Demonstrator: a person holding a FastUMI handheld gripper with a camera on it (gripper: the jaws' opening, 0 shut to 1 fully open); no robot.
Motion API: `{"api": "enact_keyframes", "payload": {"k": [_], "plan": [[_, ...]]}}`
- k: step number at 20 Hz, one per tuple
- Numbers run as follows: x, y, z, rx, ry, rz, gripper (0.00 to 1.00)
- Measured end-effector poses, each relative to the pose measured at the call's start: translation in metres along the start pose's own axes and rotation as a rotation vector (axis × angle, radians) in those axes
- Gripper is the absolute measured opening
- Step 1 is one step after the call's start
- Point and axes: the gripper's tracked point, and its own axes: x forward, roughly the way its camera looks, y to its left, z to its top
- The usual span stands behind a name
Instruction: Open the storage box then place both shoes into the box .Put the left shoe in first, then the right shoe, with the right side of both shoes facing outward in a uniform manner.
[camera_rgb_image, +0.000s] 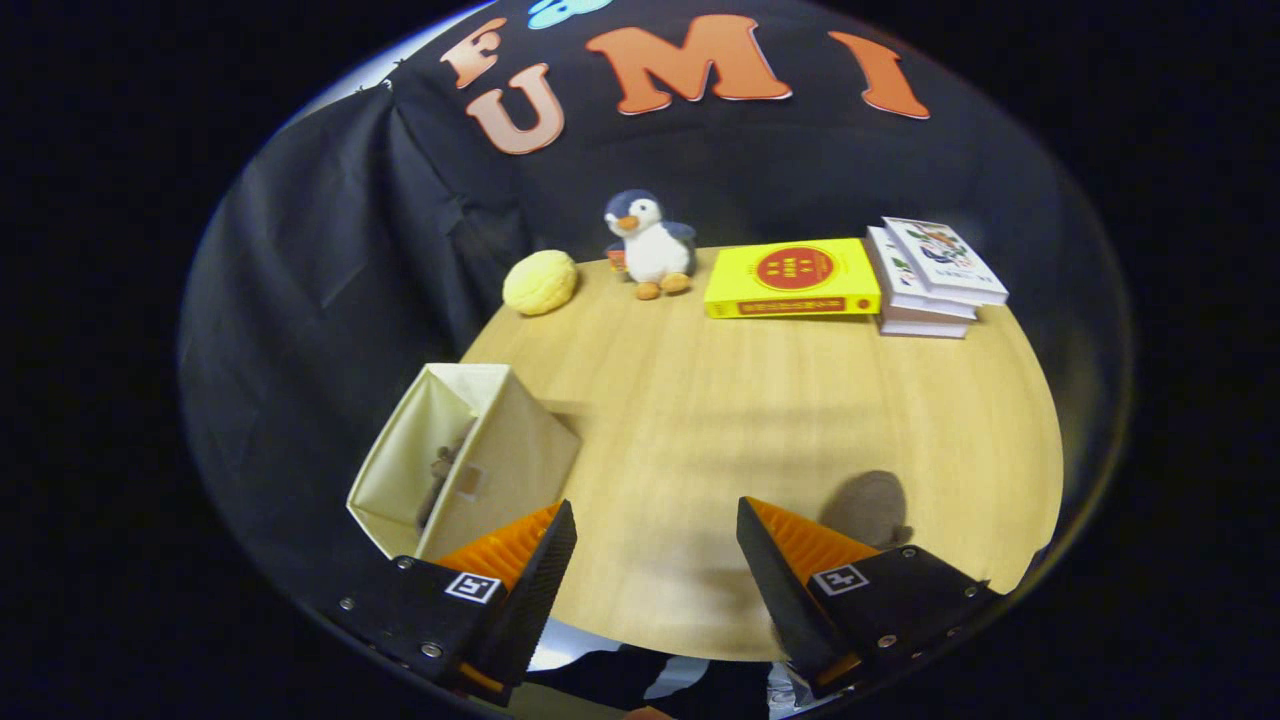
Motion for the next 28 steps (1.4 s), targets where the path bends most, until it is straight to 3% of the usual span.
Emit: {"api": "enact_keyframes", "payload": {"k": [4, 10, 18, 25, 28], "plan": [[-0.004, -0.066, -0.041, 0.015, 0.056, -0.074, 0.96], [0.012, -0.137, -0.102, 0.045, 0.099, -0.159, 0.84], [0.054, -0.171, -0.105, 0.073, -0.013, -0.223, 0.62], [0.068, -0.18, -0.1, 0.079, -0.022, -0.257, 0.18], [0.064, -0.183, -0.102, 0.134, 0.008, -0.267, 0.08]]}}
